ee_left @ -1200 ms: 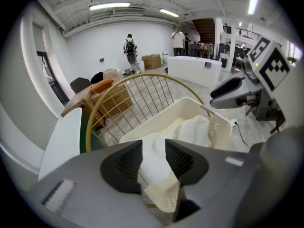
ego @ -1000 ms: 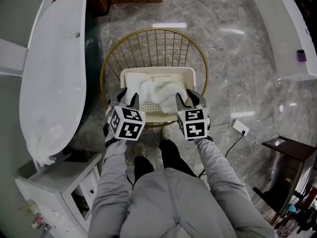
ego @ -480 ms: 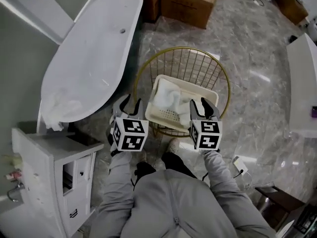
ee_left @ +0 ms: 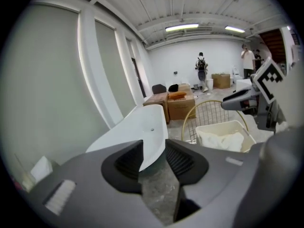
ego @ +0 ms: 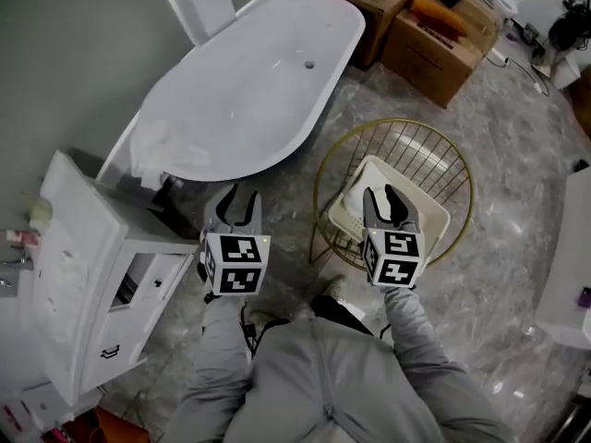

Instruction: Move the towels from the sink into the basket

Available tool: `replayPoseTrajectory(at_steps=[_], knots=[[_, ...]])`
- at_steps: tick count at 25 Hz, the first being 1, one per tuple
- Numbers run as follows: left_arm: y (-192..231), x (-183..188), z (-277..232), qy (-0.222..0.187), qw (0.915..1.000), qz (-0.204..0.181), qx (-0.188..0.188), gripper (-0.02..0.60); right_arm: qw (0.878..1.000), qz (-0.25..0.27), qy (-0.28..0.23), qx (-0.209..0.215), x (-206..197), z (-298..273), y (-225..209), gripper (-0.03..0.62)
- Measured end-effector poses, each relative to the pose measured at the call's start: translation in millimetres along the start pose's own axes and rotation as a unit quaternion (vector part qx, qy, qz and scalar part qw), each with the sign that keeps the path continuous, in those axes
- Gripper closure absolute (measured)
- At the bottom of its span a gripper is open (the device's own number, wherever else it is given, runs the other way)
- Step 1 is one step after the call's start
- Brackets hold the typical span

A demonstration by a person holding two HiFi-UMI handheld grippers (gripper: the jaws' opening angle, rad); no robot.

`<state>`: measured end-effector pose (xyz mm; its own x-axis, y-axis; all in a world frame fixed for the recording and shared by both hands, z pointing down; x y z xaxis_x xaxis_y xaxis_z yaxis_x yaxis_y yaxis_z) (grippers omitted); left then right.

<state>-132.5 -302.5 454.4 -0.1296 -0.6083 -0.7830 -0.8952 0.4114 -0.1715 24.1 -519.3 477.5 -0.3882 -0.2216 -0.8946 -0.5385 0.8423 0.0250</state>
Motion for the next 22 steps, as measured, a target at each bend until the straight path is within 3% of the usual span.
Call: replayPoseTrajectory(at_steps=[5,12,22], knots=[[63.4,-35.9,67.1,-0.023,0.9976,0.028,0.059,0.4,0.998,0.022,-0.034,0.044,25.0,13.3,83.2,0.457],[154.1,-106.8,174.0,-0.036,0.9881,0.063,0.136,0.4,0.991,0.048,-0.065,0.104,40.3,45.5,219.4,0.457],[242.9,-219.8,329.1,-0.027,0.9568,0.122,0.262,0.4,0.962,0.094,-0.108,0.233,53.3,92.5,417.9,0.457]])
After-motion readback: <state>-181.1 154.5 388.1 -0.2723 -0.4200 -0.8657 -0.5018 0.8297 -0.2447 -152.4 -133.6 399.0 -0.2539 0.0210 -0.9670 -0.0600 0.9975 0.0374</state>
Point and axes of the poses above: the fingertips, and each gripper's own axes: z backward along the fingers, y to its left, x out of its top, the point moved 4 cm from there along z, backward along the fingers, and after that the axes turned 8 degrees about -x, right-handed, at the moved point
